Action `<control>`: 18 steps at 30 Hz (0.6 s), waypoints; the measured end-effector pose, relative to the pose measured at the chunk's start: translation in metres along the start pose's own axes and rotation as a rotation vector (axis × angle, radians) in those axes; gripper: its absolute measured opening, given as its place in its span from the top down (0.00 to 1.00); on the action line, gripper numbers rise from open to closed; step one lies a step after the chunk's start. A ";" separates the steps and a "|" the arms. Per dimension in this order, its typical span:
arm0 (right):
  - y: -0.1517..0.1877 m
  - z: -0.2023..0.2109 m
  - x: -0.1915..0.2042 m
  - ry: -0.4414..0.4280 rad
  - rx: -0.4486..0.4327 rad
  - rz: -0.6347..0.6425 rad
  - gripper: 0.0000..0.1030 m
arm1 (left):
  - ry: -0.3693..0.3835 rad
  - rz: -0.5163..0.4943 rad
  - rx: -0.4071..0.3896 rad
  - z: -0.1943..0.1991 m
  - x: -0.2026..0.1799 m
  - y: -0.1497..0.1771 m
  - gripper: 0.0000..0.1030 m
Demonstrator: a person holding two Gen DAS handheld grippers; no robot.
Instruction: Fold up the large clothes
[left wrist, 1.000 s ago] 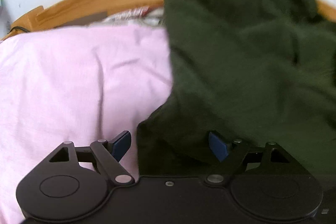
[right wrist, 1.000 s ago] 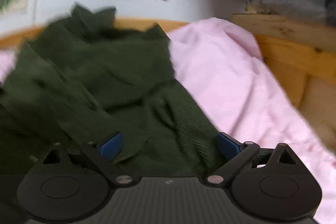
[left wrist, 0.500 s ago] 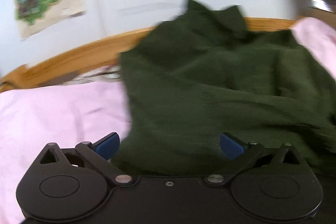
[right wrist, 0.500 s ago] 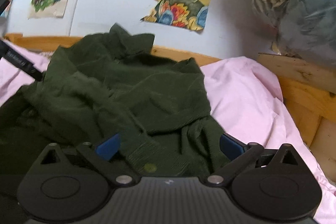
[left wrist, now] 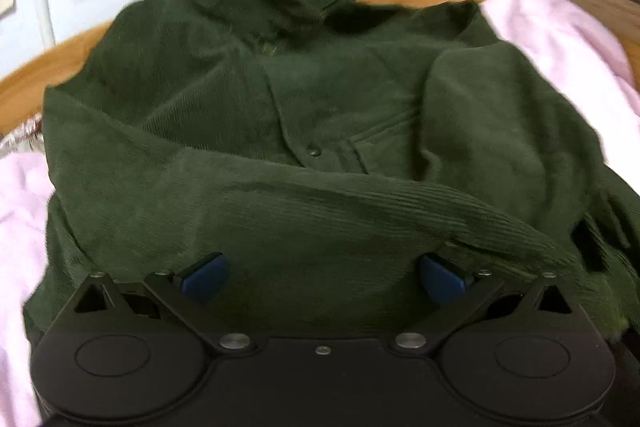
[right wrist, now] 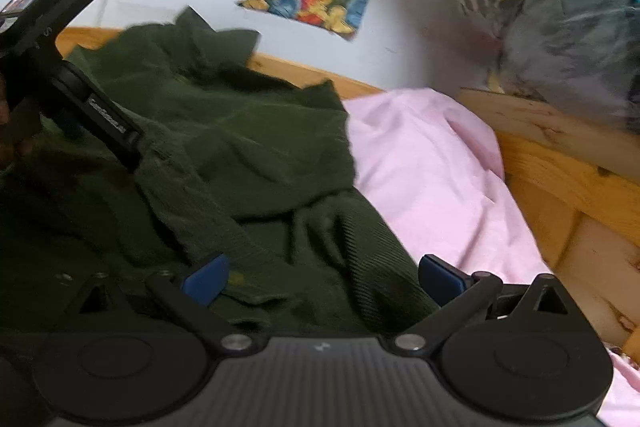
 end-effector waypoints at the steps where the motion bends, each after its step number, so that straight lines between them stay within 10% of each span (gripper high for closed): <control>1: 0.001 -0.003 -0.003 0.023 0.015 0.001 0.00 | 0.000 0.017 0.022 -0.007 -0.001 -0.001 0.00; 18: -0.027 0.042 -0.021 -0.150 -0.087 -0.152 0.00 | -0.008 0.067 0.025 0.093 0.056 0.030 0.01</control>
Point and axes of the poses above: each gripper's, at about its wrist camera, not at the fingertips, and z roughly against the way its jaws point, x to its left, y to its underside, the point moved 4 cm from there along -z, roughly the way its jaws point, and after that the axes turned 8 degrees about -y, right-handed, at the moved point
